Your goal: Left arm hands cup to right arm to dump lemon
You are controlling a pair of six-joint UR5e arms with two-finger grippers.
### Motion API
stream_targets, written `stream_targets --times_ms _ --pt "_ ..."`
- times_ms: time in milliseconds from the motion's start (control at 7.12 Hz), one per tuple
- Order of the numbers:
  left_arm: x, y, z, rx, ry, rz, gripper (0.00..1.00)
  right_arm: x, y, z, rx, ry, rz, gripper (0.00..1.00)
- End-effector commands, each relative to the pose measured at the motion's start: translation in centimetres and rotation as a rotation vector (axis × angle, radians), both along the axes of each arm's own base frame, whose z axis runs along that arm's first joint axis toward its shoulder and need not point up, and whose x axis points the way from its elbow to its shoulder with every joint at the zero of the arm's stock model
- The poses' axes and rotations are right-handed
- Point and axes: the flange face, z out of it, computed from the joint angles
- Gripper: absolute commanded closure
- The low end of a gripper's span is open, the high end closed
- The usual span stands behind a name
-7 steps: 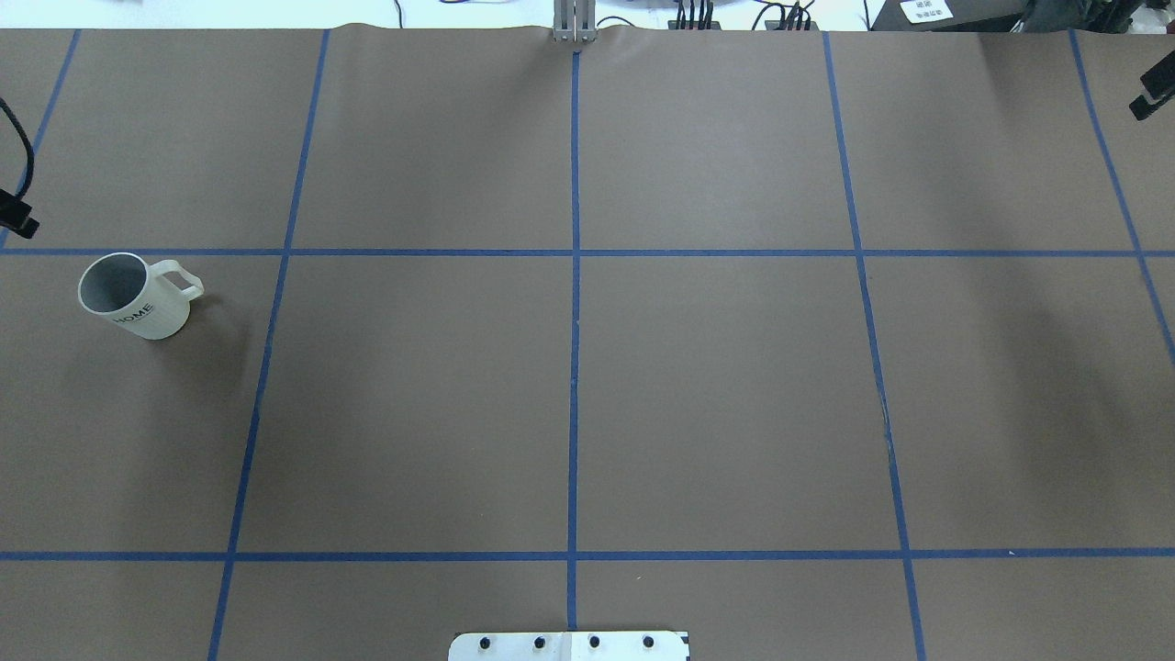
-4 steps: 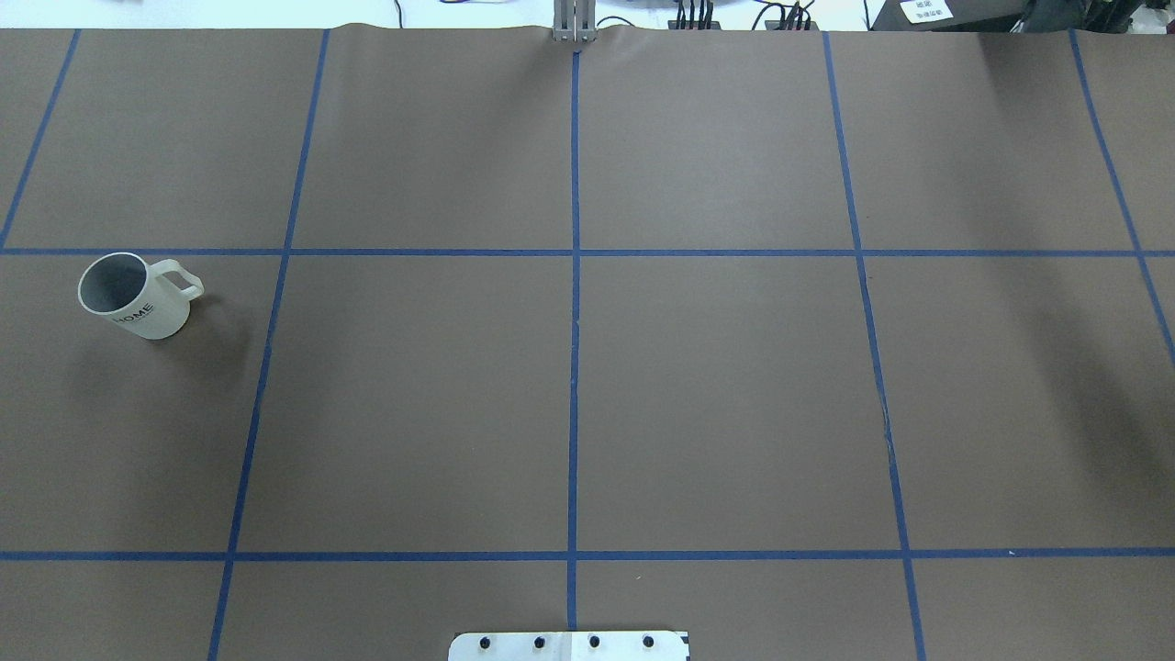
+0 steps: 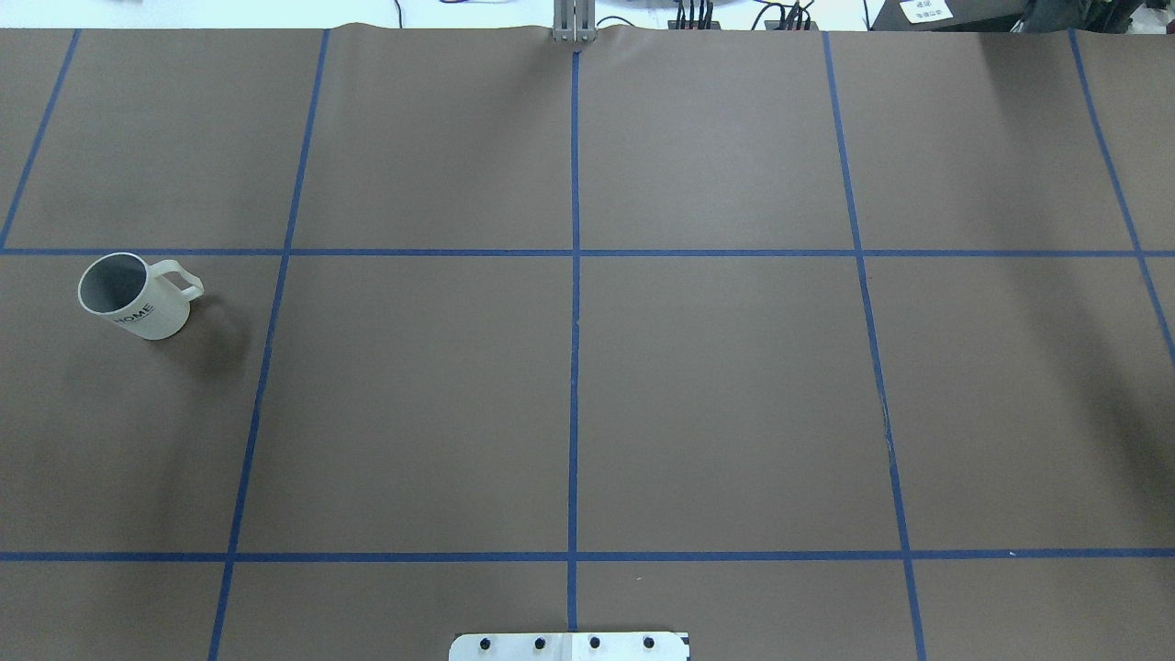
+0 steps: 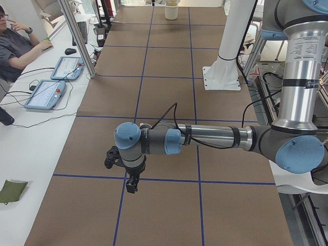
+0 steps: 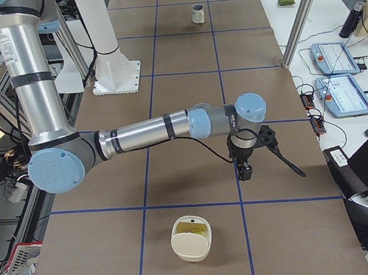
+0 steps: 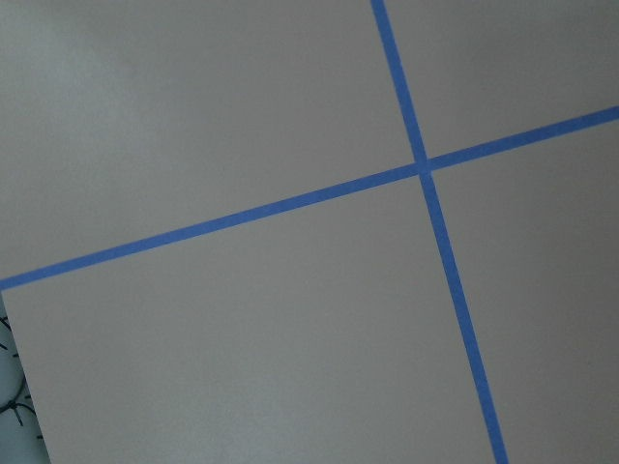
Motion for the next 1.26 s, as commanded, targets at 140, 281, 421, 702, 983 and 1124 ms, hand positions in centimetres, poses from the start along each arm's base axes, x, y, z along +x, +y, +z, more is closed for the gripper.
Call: stream_targets --times_ms 140,281,421,702,983,1124 --pt "0.0 0.0 -2.8 0.009 0.034 -0.056 0.0 0.7 0.8 0.6 -0.012 0.002 0.013 0.0" --pt "0.0 0.0 -3.4 0.024 0.032 -0.053 0.0 1.2 2.5 0.9 -0.012 0.003 0.021 0.0" --pt "0.0 0.0 -3.3 0.021 0.028 -0.058 0.0 1.5 4.8 1.1 -0.013 0.004 0.024 0.0" --pt "0.0 1.1 -3.5 0.032 0.035 -0.052 0.0 1.9 7.1 1.2 -0.016 0.002 0.03 0.0" --pt "0.1 1.7 -3.5 0.033 0.035 -0.054 0.0 1.9 7.0 1.6 -0.024 0.003 0.03 0.0" --pt "0.1 1.8 -3.6 0.031 0.032 -0.055 0.0 1.9 7.0 1.5 -0.025 0.001 0.033 0.0"
